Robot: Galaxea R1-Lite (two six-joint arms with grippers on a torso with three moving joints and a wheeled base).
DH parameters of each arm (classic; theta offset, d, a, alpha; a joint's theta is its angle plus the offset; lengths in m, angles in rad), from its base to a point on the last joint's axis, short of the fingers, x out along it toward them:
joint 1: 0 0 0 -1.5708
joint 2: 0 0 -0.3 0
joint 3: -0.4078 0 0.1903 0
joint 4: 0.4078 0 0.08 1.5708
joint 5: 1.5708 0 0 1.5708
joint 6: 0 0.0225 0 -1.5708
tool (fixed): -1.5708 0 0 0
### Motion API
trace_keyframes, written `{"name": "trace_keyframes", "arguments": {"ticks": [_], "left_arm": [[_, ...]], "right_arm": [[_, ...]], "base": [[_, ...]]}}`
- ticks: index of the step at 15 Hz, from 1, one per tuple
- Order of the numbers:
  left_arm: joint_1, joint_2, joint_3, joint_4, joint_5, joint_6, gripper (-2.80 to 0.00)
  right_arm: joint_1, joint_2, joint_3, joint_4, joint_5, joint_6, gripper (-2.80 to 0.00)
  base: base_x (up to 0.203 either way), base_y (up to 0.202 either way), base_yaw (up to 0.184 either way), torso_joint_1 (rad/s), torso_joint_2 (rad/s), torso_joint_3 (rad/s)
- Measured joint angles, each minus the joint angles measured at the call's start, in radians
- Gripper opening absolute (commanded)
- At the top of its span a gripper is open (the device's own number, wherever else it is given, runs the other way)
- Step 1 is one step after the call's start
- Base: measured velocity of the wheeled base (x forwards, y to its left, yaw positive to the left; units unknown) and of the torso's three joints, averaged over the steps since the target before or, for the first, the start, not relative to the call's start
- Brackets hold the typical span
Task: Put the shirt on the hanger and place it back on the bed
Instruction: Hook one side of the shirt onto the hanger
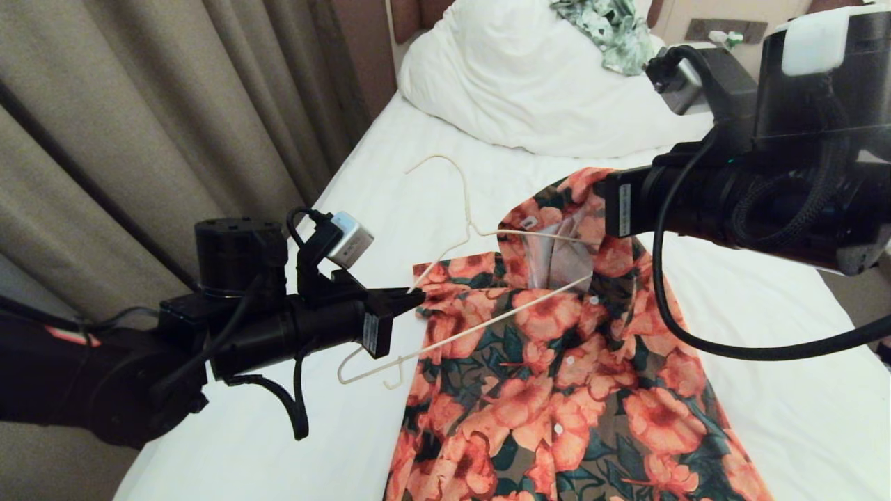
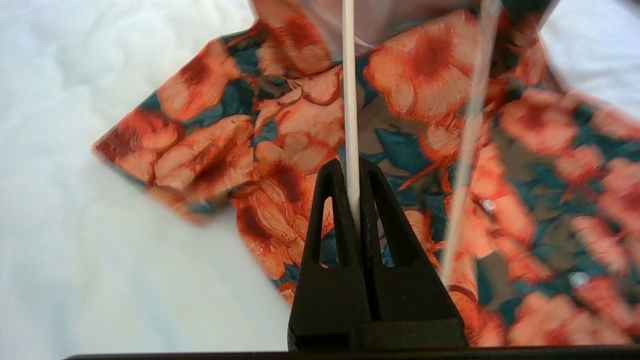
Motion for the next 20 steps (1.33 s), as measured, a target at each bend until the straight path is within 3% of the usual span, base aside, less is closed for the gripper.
{"name": "trace_keyframes", "arguments": {"ticks": [4,9,11,13,16,20], "left_arm": [[0.017,-0.022,0.000,0.005,0.006,0.020,-2.80],[-0.068,0.013,0.002,-0.025,0.064,0.004,-2.80],[-0.081,0.047,0.015,-0.125,0.063,-0.028,-2.80],[-0.096,0.093,0.034,-0.297,0.067,-0.073,-2.80],[-0.128,0.147,0.050,-0.506,0.114,-0.126,-2.80],[-0.163,0.172,0.052,-0.580,0.186,-0.138,-2.80]], "right_arm": [[-0.002,-0.011,-0.001,-0.001,0.000,-0.032,-2.80],[0.060,-0.014,0.000,-0.001,-0.019,-0.036,-2.80],[0.078,-0.020,0.004,-0.002,-0.021,-0.035,-2.80],[0.089,-0.032,0.008,-0.001,-0.022,-0.035,-2.80],[0.099,-0.050,0.014,-0.001,-0.028,-0.034,-2.80],[0.128,-0.083,0.021,0.001,-0.041,-0.034,-2.80]], "base": [[0.000,0.000,0.000,0.000,0.00,0.000],[0.000,0.000,0.000,0.000,0.00,0.000],[0.000,0.000,0.000,0.000,0.00,0.000],[0.000,0.000,0.000,0.000,0.00,0.000],[0.000,0.000,0.000,0.000,0.00,0.000],[0.000,0.000,0.000,0.000,0.00,0.000]]}}
